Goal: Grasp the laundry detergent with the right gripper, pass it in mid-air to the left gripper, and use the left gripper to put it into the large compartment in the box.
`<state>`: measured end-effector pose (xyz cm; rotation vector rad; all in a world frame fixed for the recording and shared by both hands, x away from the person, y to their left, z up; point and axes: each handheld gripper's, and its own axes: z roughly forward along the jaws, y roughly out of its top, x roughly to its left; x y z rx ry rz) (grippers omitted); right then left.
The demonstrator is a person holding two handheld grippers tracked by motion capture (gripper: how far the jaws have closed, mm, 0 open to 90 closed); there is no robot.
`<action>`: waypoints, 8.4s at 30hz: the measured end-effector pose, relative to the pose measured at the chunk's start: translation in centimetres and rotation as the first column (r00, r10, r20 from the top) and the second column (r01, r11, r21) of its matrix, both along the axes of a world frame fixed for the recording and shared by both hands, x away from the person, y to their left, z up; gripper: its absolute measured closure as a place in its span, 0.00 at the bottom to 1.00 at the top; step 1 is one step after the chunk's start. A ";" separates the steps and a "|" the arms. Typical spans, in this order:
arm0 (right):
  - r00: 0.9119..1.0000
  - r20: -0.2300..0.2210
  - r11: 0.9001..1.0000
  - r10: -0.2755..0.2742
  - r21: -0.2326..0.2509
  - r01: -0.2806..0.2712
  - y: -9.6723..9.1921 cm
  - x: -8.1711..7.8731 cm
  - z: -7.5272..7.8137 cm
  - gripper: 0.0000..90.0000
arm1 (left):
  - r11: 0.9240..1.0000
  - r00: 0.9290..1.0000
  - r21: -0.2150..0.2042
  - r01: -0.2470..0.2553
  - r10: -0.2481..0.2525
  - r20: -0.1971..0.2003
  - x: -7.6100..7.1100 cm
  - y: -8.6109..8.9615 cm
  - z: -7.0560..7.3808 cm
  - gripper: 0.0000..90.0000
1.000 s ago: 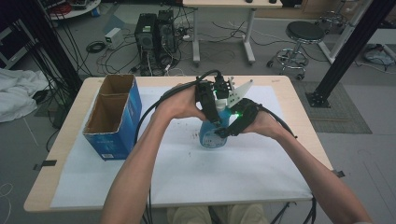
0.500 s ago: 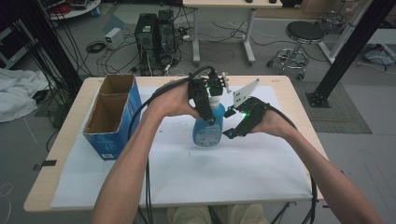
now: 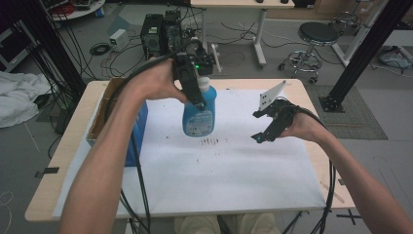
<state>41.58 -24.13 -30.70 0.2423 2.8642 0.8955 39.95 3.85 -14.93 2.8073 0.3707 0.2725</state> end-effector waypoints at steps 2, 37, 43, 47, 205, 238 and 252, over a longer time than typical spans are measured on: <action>1.000 0.004 1.000 -0.014 -0.004 0.014 -0.5 -0.1 0.0 0.14 | 1.000 1.000 0.001 -0.022 0.022 0.000 0.1 0.9 0.8 0.42; 0.992 -0.019 0.991 -0.128 -0.045 0.127 -4.2 -0.3 -2.7 0.14 | 0.951 0.951 0.036 -0.307 0.307 0.023 0.3 17.6 5.5 0.42; 0.991 -0.025 0.991 -0.130 -0.047 0.129 -4.4 -0.6 -3.3 0.14 | 0.940 0.940 0.032 -0.340 0.340 0.005 0.5 19.7 4.8 0.42; 0.990 -0.031 0.989 -0.140 -0.047 0.139 -4.5 -0.6 -3.6 0.14 | 0.935 0.936 0.044 -0.352 0.353 -0.004 0.6 20.5 3.9 0.42; 0.985 -0.022 0.981 -0.174 -0.095 0.171 -4.4 -1.7 -5.2 0.14 | 0.984 0.999 0.177 0.023 -0.018 -0.030 2.0 -0.2 -14.2 0.18; 0.982 0.011 0.973 -0.191 -0.129 0.190 -3.9 -1.3 -4.4 0.14 | 0.980 0.998 0.195 0.042 -0.031 -0.058 1.3 -1.5 -17.5 0.18; 0.983 0.014 0.974 -0.181 -0.134 0.181 -3.7 -1.3 -4.5 0.14 | 0.982 0.997 0.183 0.052 -0.041 -0.063 1.0 -1.5 -17.5 0.18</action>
